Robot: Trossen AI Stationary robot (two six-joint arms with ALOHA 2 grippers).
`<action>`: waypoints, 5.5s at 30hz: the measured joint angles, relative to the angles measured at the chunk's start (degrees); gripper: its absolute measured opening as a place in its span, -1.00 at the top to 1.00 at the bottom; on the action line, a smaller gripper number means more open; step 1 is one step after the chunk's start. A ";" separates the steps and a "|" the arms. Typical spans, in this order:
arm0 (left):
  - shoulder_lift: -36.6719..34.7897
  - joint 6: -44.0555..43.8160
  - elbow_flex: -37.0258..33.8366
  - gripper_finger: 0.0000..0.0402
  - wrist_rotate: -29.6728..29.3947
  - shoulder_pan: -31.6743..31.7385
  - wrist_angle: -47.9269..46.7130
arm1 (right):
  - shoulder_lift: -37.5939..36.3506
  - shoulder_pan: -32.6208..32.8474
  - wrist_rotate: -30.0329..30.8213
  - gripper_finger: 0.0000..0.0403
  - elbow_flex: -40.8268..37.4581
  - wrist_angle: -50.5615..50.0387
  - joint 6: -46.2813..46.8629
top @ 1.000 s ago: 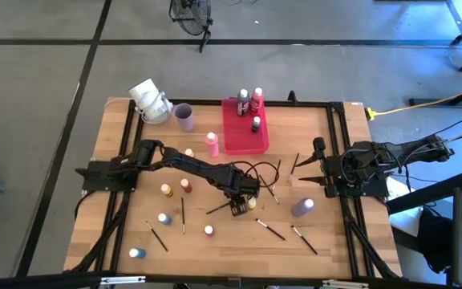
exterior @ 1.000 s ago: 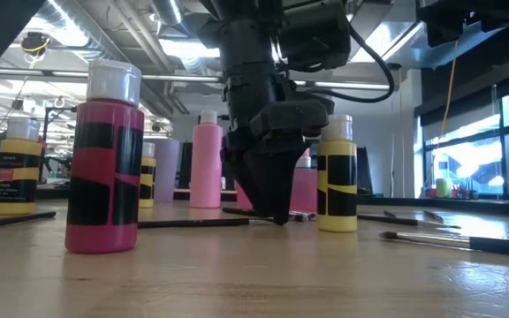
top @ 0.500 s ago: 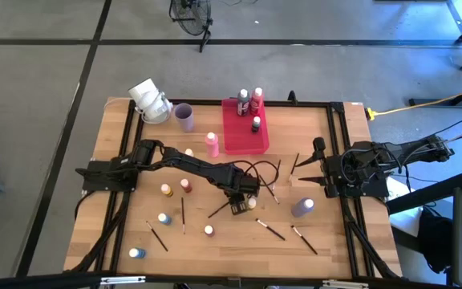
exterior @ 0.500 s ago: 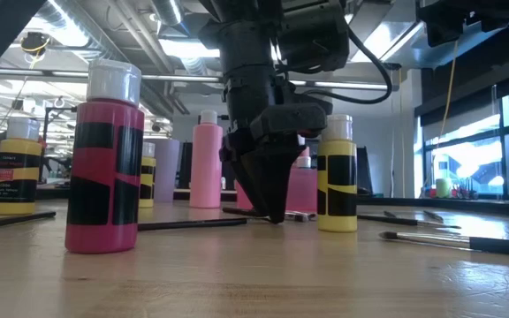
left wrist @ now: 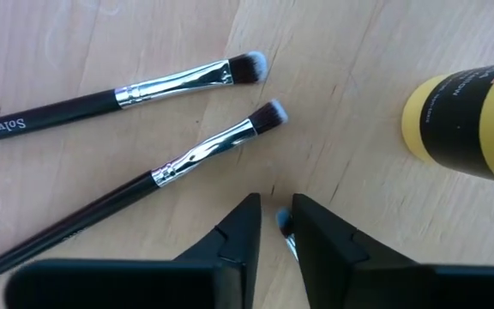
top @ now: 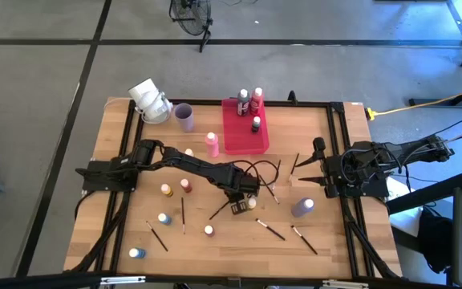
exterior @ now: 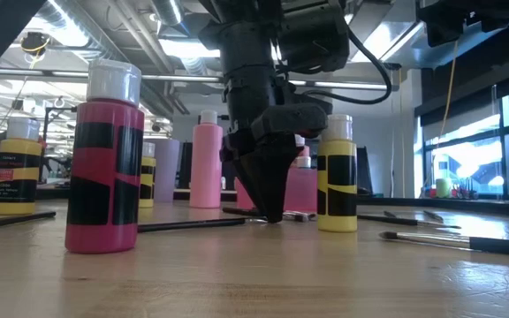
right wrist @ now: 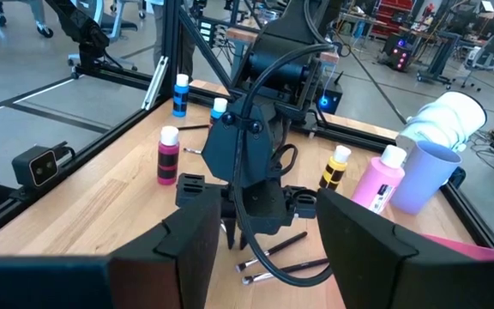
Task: Pick & Place Paint Supplies
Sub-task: Put the black paint brush into the purple cup
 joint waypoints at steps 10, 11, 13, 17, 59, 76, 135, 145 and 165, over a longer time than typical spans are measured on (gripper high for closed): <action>0.04 -0.02 0.02 0.98 0.45 0.00 0.28 | 0.00 0.00 0.04 0.02 0.00 -0.17 0.00; 0.04 -0.02 0.02 0.99 0.45 0.00 0.26 | -0.01 0.00 0.04 0.02 0.00 -0.17 0.00; 0.04 -0.04 0.02 0.99 0.43 0.00 0.24 | -0.01 0.00 0.07 0.02 0.00 -0.17 0.00; 0.04 -0.02 0.02 0.99 0.40 0.00 0.21 | 0.00 0.00 0.20 0.02 0.00 -0.17 0.00; -0.17 -2.67 0.13 0.99 -0.92 -0.52 -1.64 | 0.00 -0.02 0.24 0.02 0.02 1.60 0.11; -0.37 1.88 1.88 0.99 -9.73 -4.01 -3.30 | 0.02 0.00 0.40 0.02 0.02 3.41 1.15; -20.00 19.03 27.87 0.99 -49.35 -2.07 -23.72 | 8.44 -0.02 -0.41 0.02 0.02 3.43 2.45; -27.89 16.83 27.37 0.99 -51.13 3.77 -30.15 | 9.92 -0.01 -0.37 0.02 0.02 3.78 2.54; -62.79 20.94 -25.79 0.99 -65.35 8.79 8.20 | 10.65 -0.02 -1.11 0.02 0.02 3.75 1.09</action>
